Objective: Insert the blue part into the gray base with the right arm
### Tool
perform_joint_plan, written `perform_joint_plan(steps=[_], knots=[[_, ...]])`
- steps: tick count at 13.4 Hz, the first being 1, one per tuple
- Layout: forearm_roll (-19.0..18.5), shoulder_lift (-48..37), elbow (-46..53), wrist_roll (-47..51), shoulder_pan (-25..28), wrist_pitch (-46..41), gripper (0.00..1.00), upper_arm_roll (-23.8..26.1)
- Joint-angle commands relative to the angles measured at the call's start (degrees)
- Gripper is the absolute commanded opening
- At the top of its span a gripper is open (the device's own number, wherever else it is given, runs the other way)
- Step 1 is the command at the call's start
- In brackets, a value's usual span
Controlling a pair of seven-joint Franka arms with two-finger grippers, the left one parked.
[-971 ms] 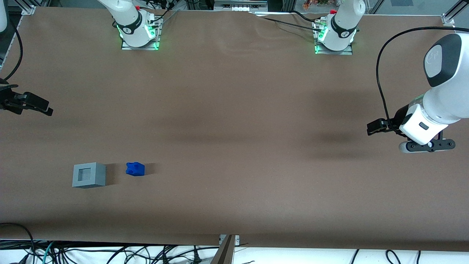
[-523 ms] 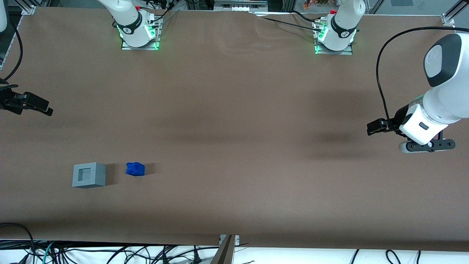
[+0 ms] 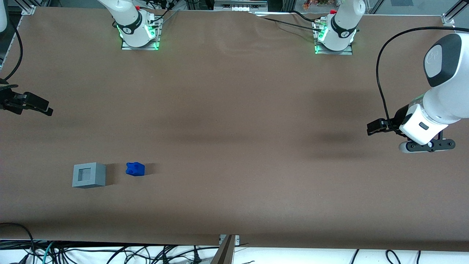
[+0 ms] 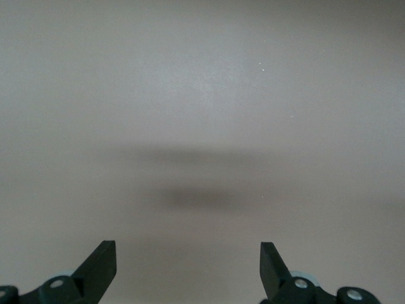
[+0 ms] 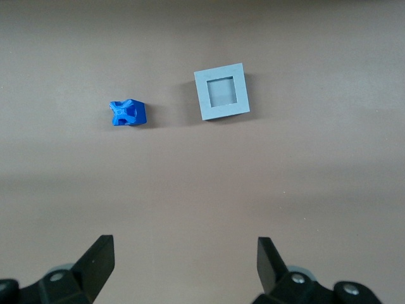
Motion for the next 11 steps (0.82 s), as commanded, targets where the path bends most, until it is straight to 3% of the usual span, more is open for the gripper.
perform_joint_plan(steps=[1,11], knots=[[-0.5,0.5,1.5,-0.3,-0.5,-0.7,1.0,0.5],[-1.7,1.2,1.4,-0.4,-0.5,-0.6,1.0,0.5]])
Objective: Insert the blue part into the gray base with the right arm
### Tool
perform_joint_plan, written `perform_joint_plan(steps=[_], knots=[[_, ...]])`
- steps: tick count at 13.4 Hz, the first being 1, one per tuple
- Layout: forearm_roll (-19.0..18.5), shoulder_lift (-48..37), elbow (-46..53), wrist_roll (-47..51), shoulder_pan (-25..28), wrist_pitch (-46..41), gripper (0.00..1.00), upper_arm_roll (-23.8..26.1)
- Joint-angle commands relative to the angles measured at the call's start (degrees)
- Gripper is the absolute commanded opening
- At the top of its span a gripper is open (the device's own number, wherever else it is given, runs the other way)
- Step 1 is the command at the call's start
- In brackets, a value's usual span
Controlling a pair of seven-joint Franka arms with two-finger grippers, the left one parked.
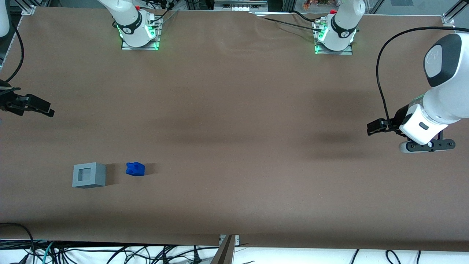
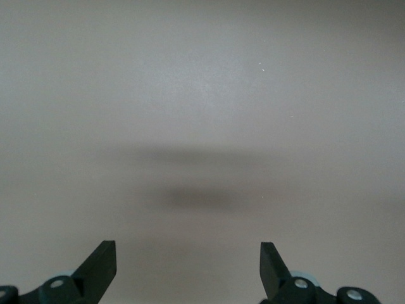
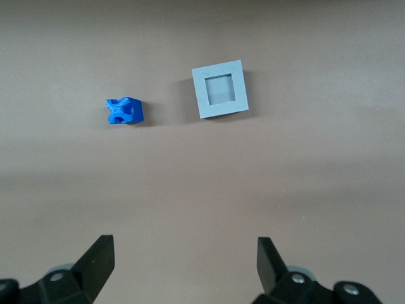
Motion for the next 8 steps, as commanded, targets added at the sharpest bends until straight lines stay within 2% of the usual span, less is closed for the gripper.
perform_joint_plan(steps=[1,8], knots=[[-1.1,0.4,1.4,-0.4,-0.5,-0.5,1.0,0.5],[-1.9,0.6,1.4,-0.3,-0.4,-0.5,1.0,0.5]])
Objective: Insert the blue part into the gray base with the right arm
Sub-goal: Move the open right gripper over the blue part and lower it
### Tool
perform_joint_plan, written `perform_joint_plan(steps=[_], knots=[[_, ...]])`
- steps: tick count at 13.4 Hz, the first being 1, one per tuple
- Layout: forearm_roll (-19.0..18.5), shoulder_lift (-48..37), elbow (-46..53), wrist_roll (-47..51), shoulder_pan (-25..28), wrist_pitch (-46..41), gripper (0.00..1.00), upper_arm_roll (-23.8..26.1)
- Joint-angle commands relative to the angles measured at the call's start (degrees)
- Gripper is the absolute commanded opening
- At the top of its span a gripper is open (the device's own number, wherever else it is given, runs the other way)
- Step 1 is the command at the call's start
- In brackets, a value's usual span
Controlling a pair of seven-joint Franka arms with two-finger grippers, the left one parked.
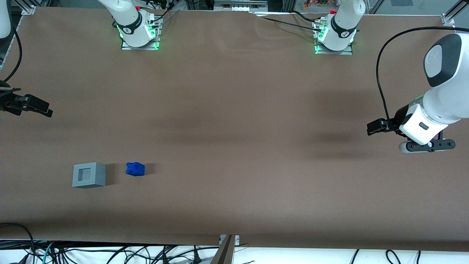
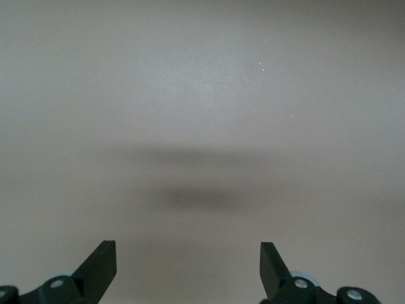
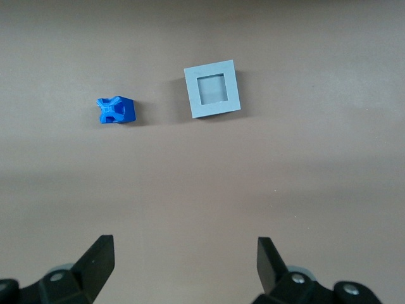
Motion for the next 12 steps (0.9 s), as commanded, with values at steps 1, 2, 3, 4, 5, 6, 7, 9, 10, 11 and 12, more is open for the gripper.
perform_joint_plan(steps=[1,2,3,4,5,6,7,9,10,11,12], knots=[[-1.0,0.8,1.4,-0.4,-0.5,-0.2,1.0,0.5],[-1.8,0.8,1.4,-0.4,-0.4,0.1,1.0,0.5],[-2.2,1.5,1.4,-0.4,-0.2,0.7,1.0,0.6],[-2.3,3.0,1.4,-0.4,0.1,1.5,1.0,0.8],[-2.8,4.1,1.4,-0.2,0.6,2.4,1.0,1.0],[-2.3,4.9,1.3,0.2,0.9,4.3,1.0,1.2],[-2.2,6.7,1.3,0.5,2.3,7.0,1.0,1.3],[-1.8,10.6,1.3,1.6,5.5,13.9,1.0,1.3],[-0.2,13.1,1.3,4.5,6.7,17.4,1.0,1.3],[1.9,15.8,1.3,7.6,8.1,21.1,1.0,1.2],[2.3,18.4,1.3,8.9,9.5,24.5,1.0,1.2]])
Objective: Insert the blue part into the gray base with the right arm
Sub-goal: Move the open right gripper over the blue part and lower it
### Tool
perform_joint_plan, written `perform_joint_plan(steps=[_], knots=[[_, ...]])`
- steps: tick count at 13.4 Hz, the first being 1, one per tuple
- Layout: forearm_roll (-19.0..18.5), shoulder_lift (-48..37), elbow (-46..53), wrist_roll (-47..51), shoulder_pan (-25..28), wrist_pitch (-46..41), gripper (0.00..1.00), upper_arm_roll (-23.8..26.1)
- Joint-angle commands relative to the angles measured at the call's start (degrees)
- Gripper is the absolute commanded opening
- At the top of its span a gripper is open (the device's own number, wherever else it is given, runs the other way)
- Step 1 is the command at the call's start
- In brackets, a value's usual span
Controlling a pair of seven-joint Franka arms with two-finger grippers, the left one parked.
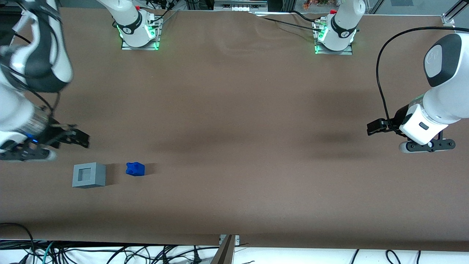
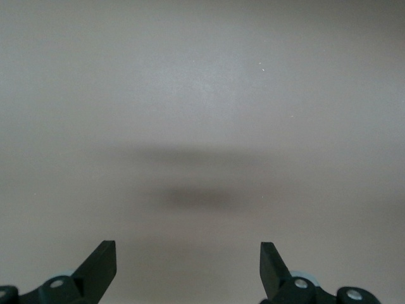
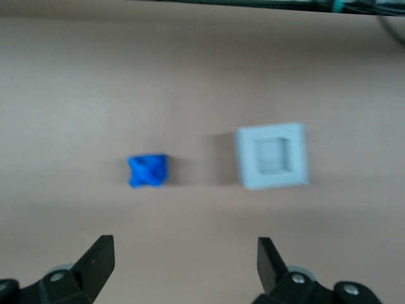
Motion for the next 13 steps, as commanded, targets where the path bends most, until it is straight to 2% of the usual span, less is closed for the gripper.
perform_joint_plan(steps=[1,7,13], knots=[[1.8,7.1,1.5,3.0,2.9,7.8,1.0,-0.3],[4.3,15.9,1.5,3.1,3.1,16.2,1.0,0.2],[4.3,18.5,0.9,2.5,3.3,16.8,1.0,0.2]])
